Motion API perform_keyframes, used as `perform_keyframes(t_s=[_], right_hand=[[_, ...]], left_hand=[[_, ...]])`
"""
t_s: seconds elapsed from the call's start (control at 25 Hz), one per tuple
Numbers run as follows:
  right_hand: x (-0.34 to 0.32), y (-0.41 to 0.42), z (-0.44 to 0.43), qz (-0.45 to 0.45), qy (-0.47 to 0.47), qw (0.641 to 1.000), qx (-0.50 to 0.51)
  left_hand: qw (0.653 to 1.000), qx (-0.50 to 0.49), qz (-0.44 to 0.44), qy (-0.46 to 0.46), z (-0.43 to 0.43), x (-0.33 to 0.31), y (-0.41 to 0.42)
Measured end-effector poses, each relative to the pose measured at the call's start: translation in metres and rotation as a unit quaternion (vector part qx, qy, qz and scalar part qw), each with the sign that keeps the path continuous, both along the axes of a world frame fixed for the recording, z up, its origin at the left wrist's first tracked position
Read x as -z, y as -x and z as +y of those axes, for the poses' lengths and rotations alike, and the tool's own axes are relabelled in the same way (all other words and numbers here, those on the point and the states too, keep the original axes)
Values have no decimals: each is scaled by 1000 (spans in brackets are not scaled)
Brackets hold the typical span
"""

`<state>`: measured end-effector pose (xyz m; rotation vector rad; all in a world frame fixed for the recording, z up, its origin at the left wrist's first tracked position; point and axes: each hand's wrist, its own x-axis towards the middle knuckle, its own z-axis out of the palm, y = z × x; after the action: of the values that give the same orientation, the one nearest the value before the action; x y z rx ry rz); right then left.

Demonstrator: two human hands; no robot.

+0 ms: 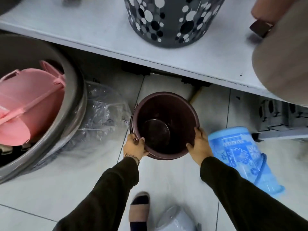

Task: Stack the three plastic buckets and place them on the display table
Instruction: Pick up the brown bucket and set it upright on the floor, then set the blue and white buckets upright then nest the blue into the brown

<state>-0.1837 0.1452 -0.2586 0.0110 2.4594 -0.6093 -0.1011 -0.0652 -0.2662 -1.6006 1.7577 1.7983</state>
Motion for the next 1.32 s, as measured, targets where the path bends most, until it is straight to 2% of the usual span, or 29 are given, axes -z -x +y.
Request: perform_keyframes(t_s=[0.16,0.2,0.28,0.36,0.48,0.6,0.72,0.84,0.96,1.08,1.2,1.32], right_hand=[[7,-20,-12,28,8,1000,-2],[8,-22,-12,31,8,999,-12],[5,-23,-12,21,14,999,-31],[-2,-19,0,24,18,999,-34],[-12,-15,27,37,-41,997,-57],[-24,-20,77,24,-85,994,-58],[-35,-31,146,13,-119,990,-74],[-40,-50,228,-7,-167,982,-86],[-32,-60,314,-61,-207,972,-96],[-5,-60,377,-72,-162,978,-112],[23,-56,405,3,-87,992,-91],[41,-51,421,109,-80,986,-102]], left_hand=[[995,-57,-42,-66,-8,22,-16],[996,-37,-63,-54,-11,24,-19],[987,94,-131,27,-16,19,-27],[948,223,-156,164,-14,8,-31],[860,337,-106,367,-2,-16,-28],[789,438,-38,429,38,-37,-20],[761,490,-18,424,105,-49,-20],[768,526,-35,364,187,-43,-36],[790,555,-72,251,274,-18,-59],[804,563,-98,164,349,23,-75],[839,524,-76,127,402,58,-77],[875,449,-50,173,430,69,-67]])
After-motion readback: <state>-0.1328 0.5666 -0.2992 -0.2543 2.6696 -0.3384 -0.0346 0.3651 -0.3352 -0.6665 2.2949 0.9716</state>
